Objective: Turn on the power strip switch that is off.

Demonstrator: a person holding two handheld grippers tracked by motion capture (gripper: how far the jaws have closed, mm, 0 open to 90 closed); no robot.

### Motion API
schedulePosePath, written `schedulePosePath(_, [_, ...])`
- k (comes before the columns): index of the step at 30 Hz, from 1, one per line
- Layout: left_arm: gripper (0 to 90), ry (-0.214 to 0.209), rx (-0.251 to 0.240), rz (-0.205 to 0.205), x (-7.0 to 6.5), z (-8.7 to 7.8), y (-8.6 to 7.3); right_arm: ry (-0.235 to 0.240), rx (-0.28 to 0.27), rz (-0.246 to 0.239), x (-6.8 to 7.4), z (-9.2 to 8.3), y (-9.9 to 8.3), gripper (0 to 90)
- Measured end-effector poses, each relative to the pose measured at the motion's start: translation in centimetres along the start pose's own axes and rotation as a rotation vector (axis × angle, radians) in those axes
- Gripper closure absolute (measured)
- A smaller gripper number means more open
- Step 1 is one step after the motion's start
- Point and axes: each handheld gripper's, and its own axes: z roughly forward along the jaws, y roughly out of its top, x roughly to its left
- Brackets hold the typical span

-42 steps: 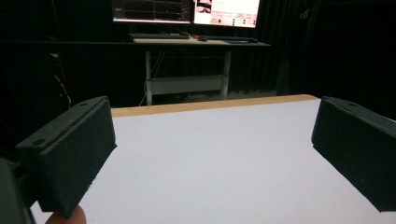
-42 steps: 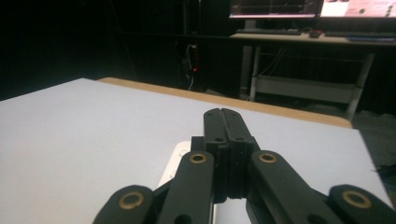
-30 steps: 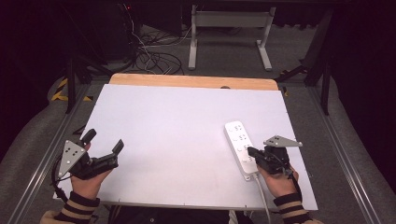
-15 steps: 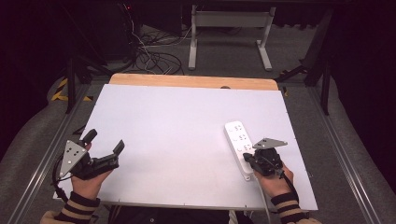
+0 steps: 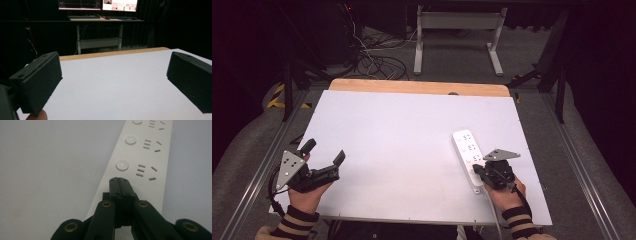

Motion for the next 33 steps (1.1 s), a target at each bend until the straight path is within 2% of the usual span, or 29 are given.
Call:
schedulePosePath(5, [0.4, 0.0, 0.0, 0.001, 0.0, 0.0, 0.0, -0.02, 0.006, -0.018, 0.3, 0.0, 0.1, 90.0])
schedulePosePath(10, [0.4, 0.0, 0.0, -0.001, 0.0, 0.0, 0.0, -0.013, 0.009, -0.015, 0.4, 0.0, 0.1, 90.0])
schedulePosePath(12, [0.4, 0.001, 0.0, 0.0, 0.0, 0.0, 0.0, -0.024, 0.005, -0.031, 0.6, 0.2, 0.0, 90.0])
schedulePosePath(13, [0.4, 0.001, 0.001, 0.002, 0.0, 0.0, 0.0, -0.045, 0.015, -0.048, 0.9, 0.2, 0.2, 90.0])
schedulePosePath(16, [0.4, 0.0, 0.001, 0.004, 0.0, -0.1, 0.0, -0.042, 0.004, -0.043, 0.9, 0.2, 0.0, 90.0])
schedulePosePath(20, [0.4, 0.003, 0.001, 0.001, 0.1, -0.1, 0.0, -0.034, 0.014, -0.039, 0.9, 0.3, 0.1, 90.0])
schedulePosePath(27, [0.4, 0.005, 0.0, 0.0, 0.1, -0.2, 0.0, -0.053, 0.016, -0.062, 1.1, 0.3, 0.1, 90.0])
schedulePosePath(33, [0.5, 0.008, 0.0, 0.002, 0.1, -0.3, 0.0, -0.042, 0.017, -0.052, 1.0, 0.3, 0.2, 90.0])
